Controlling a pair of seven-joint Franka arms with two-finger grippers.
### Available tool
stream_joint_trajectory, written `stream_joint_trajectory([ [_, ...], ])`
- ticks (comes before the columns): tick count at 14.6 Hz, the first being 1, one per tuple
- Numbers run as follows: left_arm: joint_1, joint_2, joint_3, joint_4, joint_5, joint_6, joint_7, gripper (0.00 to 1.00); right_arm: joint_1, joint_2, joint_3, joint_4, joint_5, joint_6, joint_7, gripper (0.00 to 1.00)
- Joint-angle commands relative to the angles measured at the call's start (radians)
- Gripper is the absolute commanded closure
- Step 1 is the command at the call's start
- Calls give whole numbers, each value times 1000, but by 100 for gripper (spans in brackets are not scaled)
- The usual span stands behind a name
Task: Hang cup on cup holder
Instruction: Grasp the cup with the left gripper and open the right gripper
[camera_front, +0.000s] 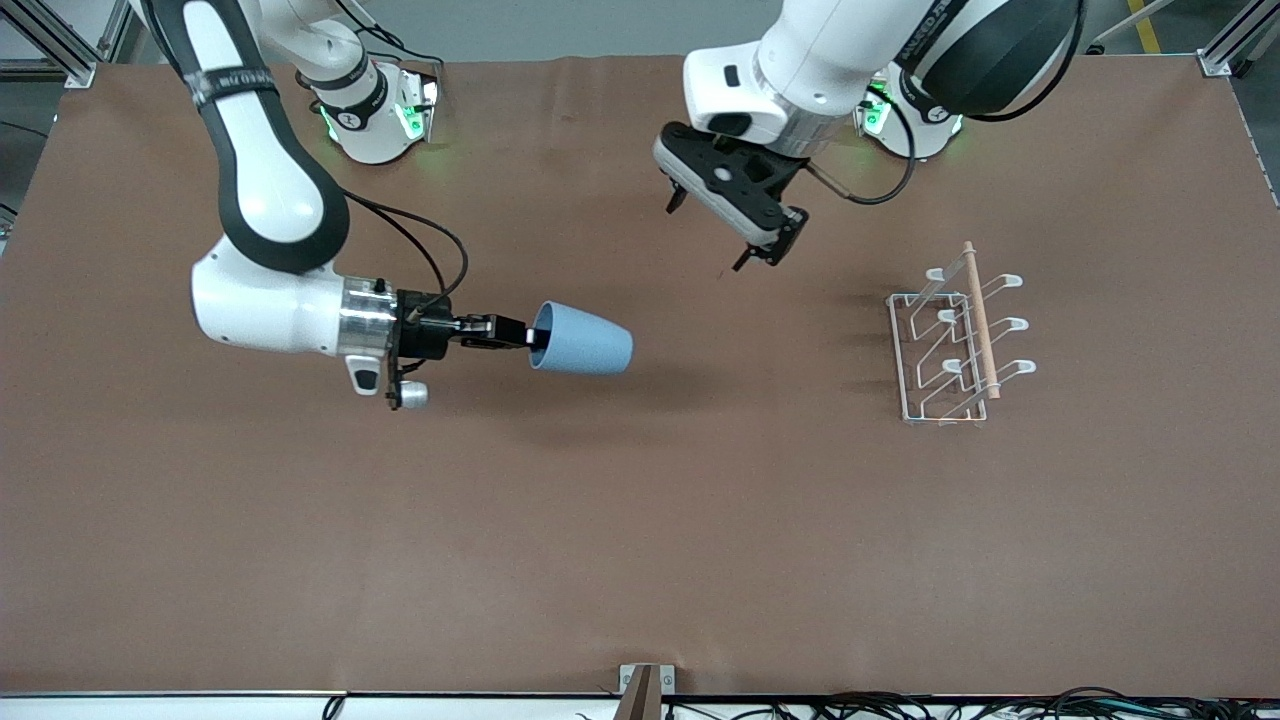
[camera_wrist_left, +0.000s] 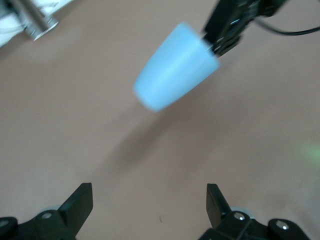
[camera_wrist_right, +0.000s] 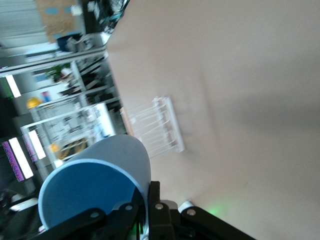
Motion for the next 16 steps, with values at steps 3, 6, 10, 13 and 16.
stream_joint_trajectory([
  [3, -55, 101, -4, 44, 47, 61, 204, 0, -9, 88, -7, 82, 79, -146, -74, 99],
  [6, -92, 159, -4, 44, 134, 112, 215, 0, -10, 120, -7, 112, 114, -246, -75, 99],
  [10, -109, 201, -3, 45, 176, 162, 277, 0, 2, 122, -7, 112, 139, -257, -74, 99],
  [13, -117, 216, -1, 45, 183, 173, 282, 0, 14, 122, -6, 112, 140, -257, -69, 99],
  [16, -129, 237, -1, 45, 265, 185, 288, 1, 19, 122, -6, 112, 140, -257, -69, 99],
])
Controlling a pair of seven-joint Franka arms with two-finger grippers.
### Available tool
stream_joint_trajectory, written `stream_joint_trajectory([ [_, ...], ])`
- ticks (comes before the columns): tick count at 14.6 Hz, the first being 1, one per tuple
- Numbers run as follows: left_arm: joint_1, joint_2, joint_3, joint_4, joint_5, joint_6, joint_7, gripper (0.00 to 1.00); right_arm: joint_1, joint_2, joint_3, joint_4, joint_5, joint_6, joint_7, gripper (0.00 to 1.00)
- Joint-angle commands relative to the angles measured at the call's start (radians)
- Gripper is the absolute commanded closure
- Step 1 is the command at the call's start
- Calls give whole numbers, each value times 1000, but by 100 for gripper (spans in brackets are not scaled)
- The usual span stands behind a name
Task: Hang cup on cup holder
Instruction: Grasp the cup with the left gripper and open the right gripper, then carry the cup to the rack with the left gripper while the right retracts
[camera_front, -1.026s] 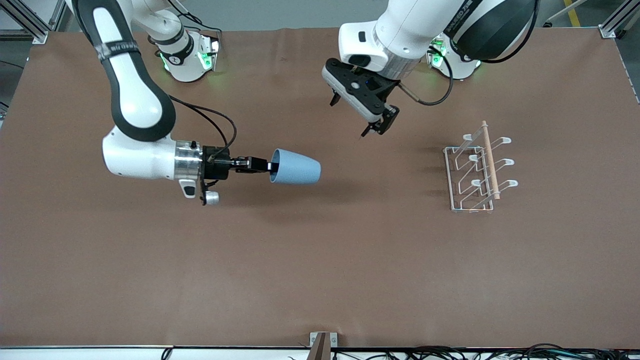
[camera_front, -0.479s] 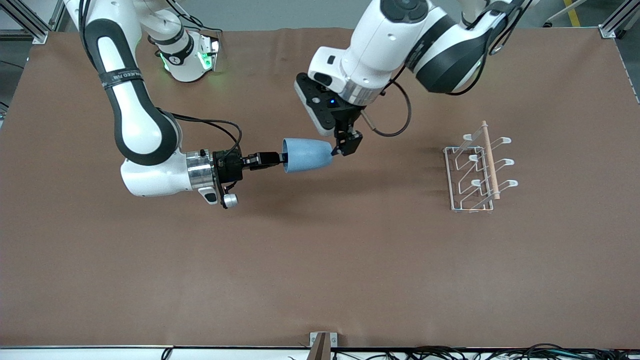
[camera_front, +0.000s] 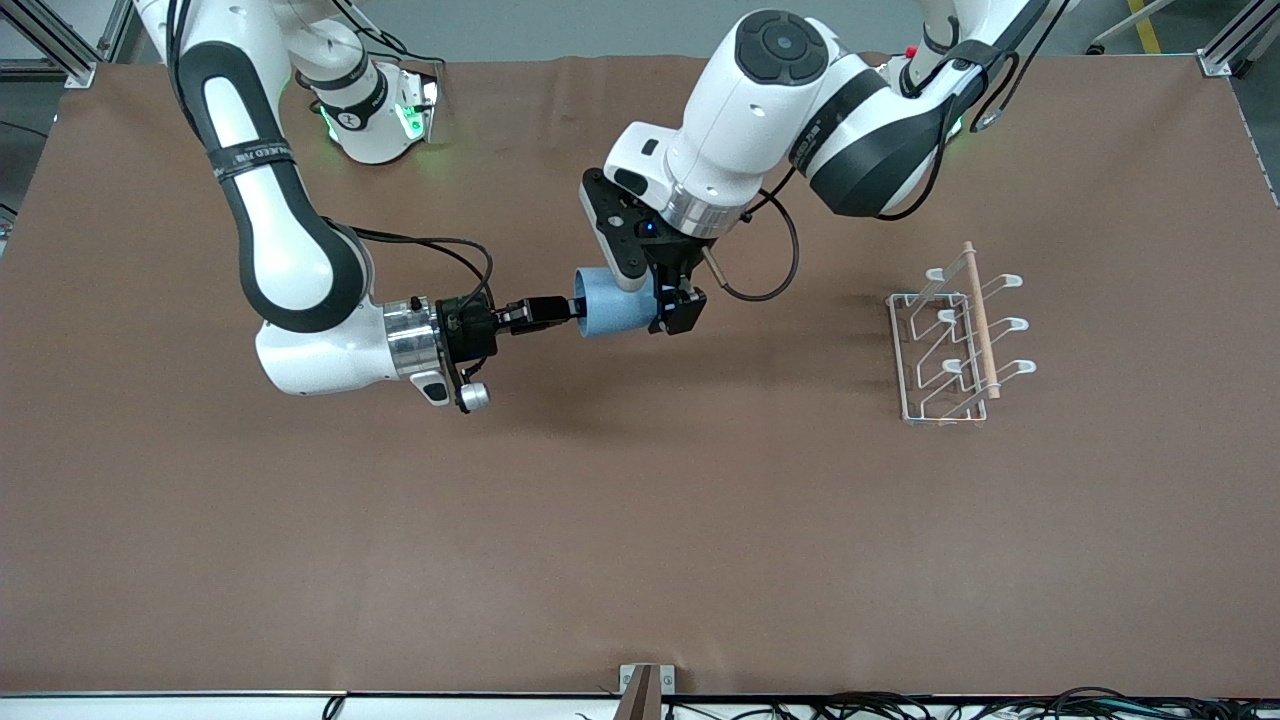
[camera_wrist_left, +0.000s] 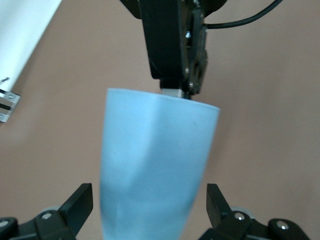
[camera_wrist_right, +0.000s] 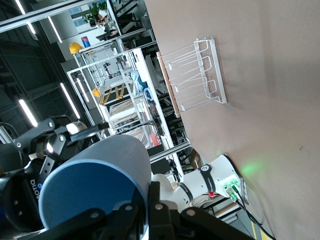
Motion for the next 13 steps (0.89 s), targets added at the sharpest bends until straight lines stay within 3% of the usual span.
stream_joint_trajectory([
  [1, -19, 38, -2, 22, 45, 9, 9, 6, 6, 5, -2, 9, 25, -8, -5, 99],
  [2, -21, 41, -2, 22, 48, 9, 9, 19, 6, 5, -2, 9, 25, -10, -4, 99],
  [5, -24, 29, -4, 22, 158, -12, 24, 80, 6, 3, -2, 9, 25, -13, -4, 99],
  [6, -11, 28, -4, 20, 163, -44, 27, 87, 7, 3, -2, 9, 25, -13, -4, 99],
  [8, 2, 8, 1, 23, 166, -168, 32, 87, 7, 3, -2, 9, 25, -14, -1, 96],
  [9, 22, -4, -1, 23, 166, -216, 32, 87, 6, 3, -2, 9, 24, -19, 10, 62],
  [10, 44, -24, -2, 23, 164, -262, 32, 86, 4, 3, -3, 9, 24, -37, 11, 6],
  [11, 58, -46, -2, 23, 169, -317, 32, 86, -2, 2, -3, 9, 22, -42, 10, 0],
  [13, 87, -66, 2, 23, 174, -411, 32, 86, -7, -1, -11, 6, 7, -40, 1, 0],
])
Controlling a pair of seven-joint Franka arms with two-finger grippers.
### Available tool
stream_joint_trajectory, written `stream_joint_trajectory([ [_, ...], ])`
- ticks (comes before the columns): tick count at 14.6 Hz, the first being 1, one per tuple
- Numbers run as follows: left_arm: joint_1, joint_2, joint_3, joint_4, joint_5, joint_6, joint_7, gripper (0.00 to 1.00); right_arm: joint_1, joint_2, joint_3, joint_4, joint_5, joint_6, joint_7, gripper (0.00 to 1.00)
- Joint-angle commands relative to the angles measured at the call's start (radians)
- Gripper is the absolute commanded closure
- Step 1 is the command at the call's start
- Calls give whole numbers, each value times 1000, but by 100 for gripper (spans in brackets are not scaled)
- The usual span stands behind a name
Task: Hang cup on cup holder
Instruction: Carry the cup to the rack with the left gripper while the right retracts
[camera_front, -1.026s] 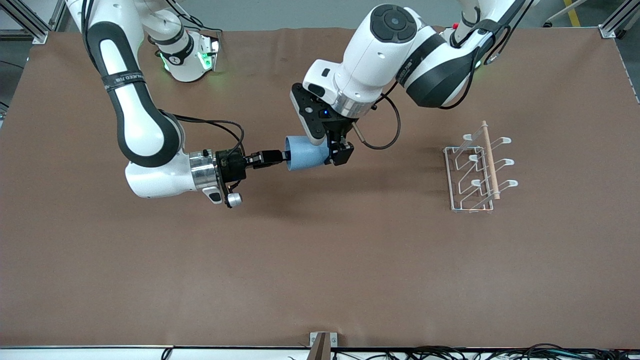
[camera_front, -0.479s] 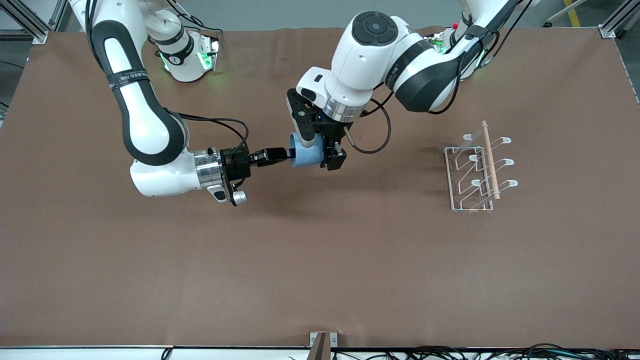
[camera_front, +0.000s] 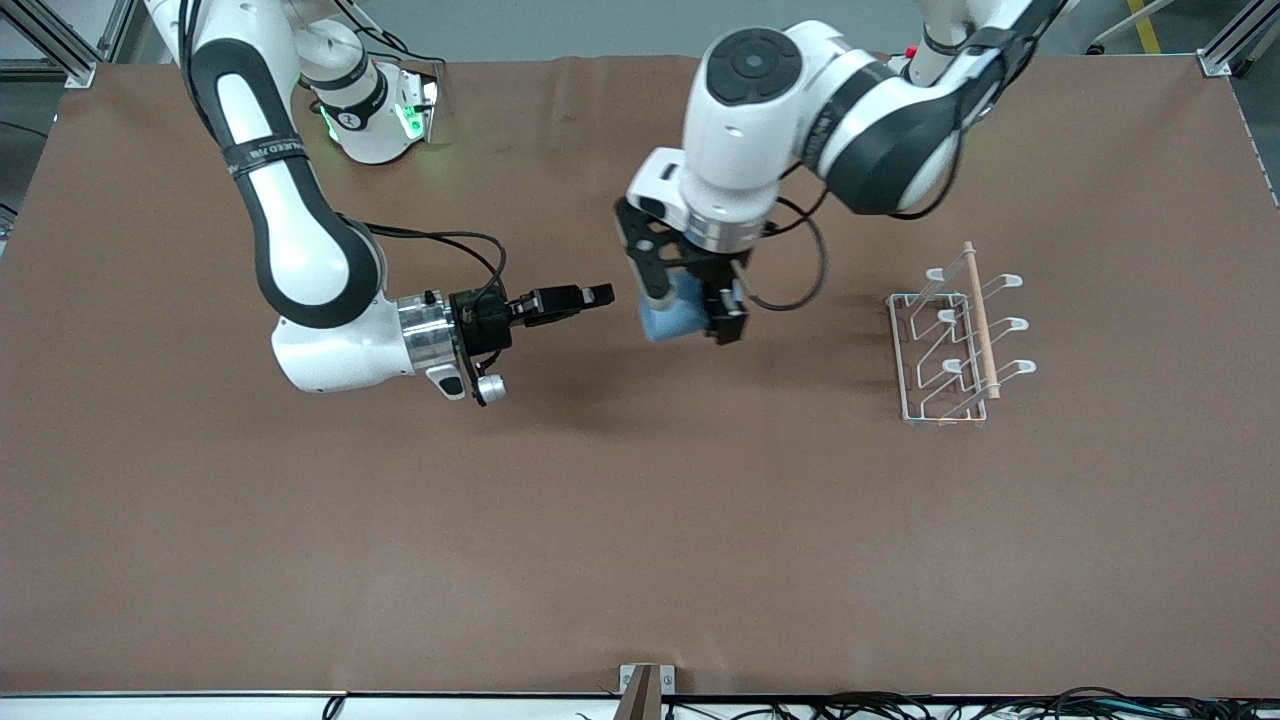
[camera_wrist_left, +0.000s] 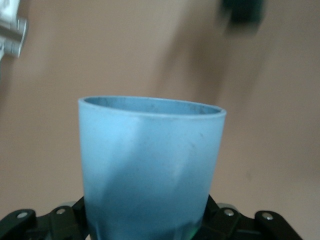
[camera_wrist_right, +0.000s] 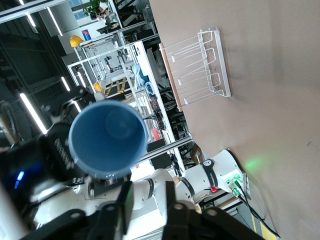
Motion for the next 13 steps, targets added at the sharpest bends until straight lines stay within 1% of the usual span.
stream_joint_trajectory([
  [1, 56, -63, 3, -10, 27, -122, 13, 85, -20, -10, -11, -5, -13, -14, 0, 0],
  [2, 82, -76, 3, -10, 47, -168, 39, 84, -29, -15, -34, -8, -52, -11, 6, 0],
  [3, 107, -78, 3, -10, 83, -223, 86, 84, -30, -16, -60, -10, -127, -9, 9, 0],
  [4, 136, -78, 3, -10, 141, -280, 155, 83, -30, -28, -102, -14, -213, -9, 11, 0],
  [7, 190, -64, 5, -25, 357, -363, 397, 82, -29, -70, -220, -36, -469, -8, 12, 0],
  [9, 228, -51, 5, -48, 448, -399, 514, 82, -29, -102, -284, -36, -658, -6, 12, 0],
  [11, 254, -49, 6, -112, 566, -425, 574, 82, -29, -148, -350, -39, -839, -5, 12, 0],
  [13, 279, -35, 5, -198, 674, -442, 585, 82, -30, -197, -395, -33, -1008, -5, 11, 0],
])
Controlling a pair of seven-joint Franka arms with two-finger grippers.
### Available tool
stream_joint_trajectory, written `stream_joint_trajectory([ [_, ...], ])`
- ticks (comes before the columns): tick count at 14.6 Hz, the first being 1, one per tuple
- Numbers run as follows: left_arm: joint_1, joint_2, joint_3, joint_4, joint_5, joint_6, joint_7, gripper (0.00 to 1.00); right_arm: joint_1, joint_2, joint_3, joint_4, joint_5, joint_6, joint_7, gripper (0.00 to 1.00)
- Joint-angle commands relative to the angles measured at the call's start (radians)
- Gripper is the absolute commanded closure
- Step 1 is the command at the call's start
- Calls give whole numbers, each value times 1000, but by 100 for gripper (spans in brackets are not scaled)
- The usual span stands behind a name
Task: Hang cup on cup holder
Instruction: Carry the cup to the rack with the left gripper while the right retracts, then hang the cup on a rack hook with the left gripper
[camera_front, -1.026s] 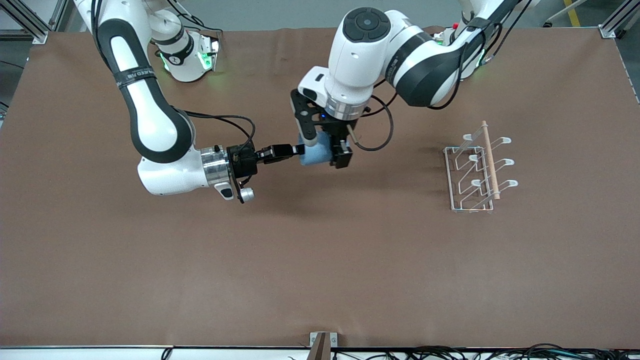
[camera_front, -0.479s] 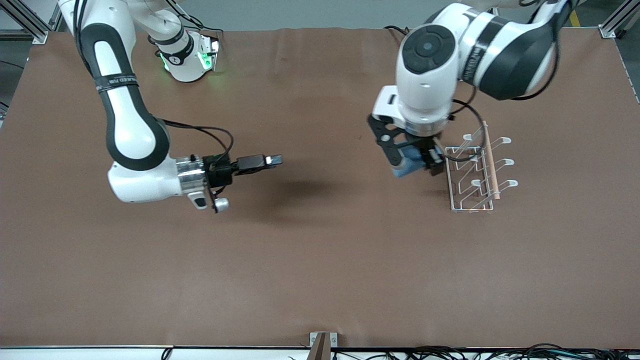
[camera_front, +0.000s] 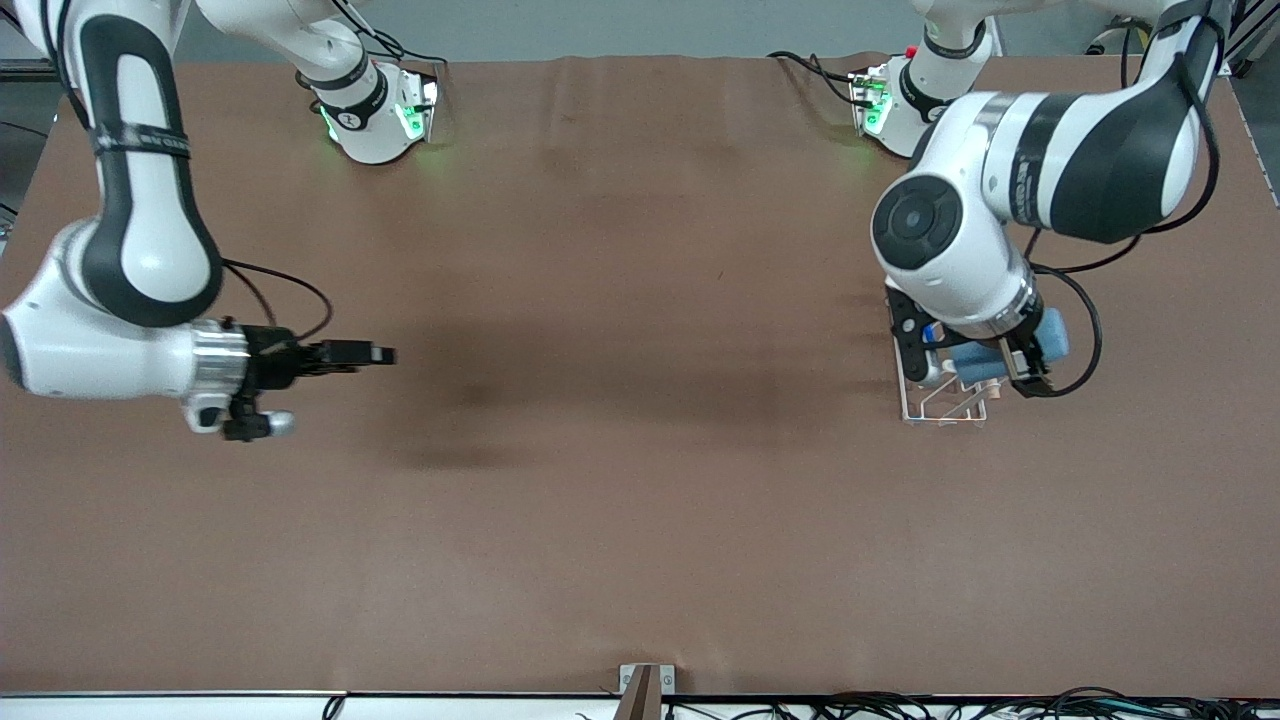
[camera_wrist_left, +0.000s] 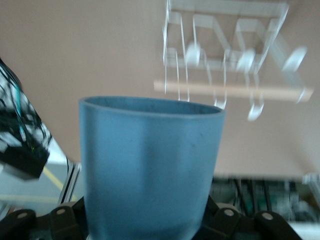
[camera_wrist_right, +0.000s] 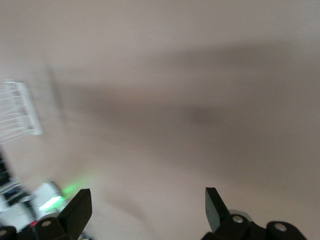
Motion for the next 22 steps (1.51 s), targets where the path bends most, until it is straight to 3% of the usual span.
stream_joint_trajectory([
  [1, 10, 4, -7, -102, 129, -20, 18, 83, 6, -102, -51, -27, -202, 4, 11, 0],
  [5, -46, 84, -8, -110, 260, -141, 1, 86, 6, -132, -128, 43, -380, -19, 0, 0],
  [8, -59, 150, -8, -110, 305, -212, -41, 88, -11, -129, -128, 203, -510, -106, 9, 0],
  [12, -126, 245, -7, -110, 327, -319, -178, 88, -43, -126, -123, 372, -538, -173, 2, 0],
  [13, -129, 262, -7, -108, 329, -337, -195, 88, -90, -126, -104, 390, -531, -209, 2, 0],
  [17, -143, 322, -7, -111, 363, -351, -273, 87, -261, -166, 116, 438, -550, -270, 12, 0],
  [22, -145, 360, 4, -111, 407, -351, -310, 86, -304, -278, 202, 363, -607, -279, 126, 0],
])
